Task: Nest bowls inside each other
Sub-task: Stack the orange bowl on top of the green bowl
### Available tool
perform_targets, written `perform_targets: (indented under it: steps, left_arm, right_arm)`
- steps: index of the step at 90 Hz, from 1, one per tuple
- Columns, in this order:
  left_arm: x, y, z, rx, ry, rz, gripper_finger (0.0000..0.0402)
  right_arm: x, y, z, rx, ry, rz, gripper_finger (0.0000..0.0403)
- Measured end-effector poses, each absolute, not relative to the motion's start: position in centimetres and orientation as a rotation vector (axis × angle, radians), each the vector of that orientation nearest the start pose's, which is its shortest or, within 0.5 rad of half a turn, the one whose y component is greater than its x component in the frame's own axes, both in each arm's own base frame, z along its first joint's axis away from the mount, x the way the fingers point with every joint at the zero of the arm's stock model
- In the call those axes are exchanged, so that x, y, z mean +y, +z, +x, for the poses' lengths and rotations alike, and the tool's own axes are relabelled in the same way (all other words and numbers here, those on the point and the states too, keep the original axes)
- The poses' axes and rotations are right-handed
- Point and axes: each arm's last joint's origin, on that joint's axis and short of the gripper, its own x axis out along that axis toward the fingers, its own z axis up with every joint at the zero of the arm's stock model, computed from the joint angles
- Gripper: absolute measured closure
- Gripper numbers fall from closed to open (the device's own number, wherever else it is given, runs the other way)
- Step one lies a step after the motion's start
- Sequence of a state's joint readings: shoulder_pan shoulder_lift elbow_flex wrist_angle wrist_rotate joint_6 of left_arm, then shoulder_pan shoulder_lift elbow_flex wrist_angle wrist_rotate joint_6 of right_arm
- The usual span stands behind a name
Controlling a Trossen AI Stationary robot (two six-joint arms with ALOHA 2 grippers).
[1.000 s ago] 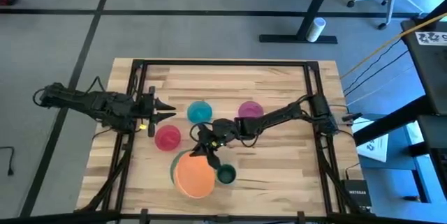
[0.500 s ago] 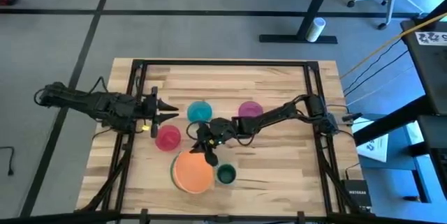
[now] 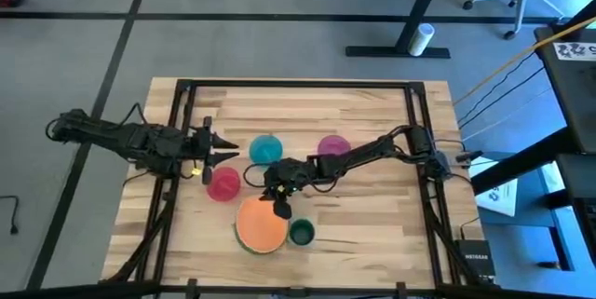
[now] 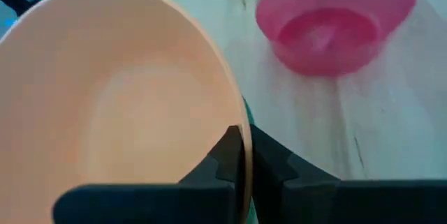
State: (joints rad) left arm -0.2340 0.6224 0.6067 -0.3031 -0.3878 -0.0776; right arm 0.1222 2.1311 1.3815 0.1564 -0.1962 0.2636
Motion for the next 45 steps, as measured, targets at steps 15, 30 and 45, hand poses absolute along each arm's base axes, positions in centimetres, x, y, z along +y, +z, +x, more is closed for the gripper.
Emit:
perform_targets:
  steps: [15, 30, 45]
  left_arm:
    - [-2.2, 28.4, 14.0, 0.298, 0.165, 0.021, 0.0329]
    - [-2.2, 28.4, 14.0, 0.298, 0.165, 0.020, 0.0329]
    - [-2.2, 28.4, 14.0, 0.300, 0.166, 0.014, 0.0329]
  right_arm:
    - [5.4, 14.8, 45.5, 0.658, 0.191, 0.271, 0.0403]
    - [4.3, 14.6, 45.5, 0.684, 0.168, 0.281, 0.0403]
    - [3.4, 14.5, 45.3, 0.718, 0.144, 0.290, 0.0402]
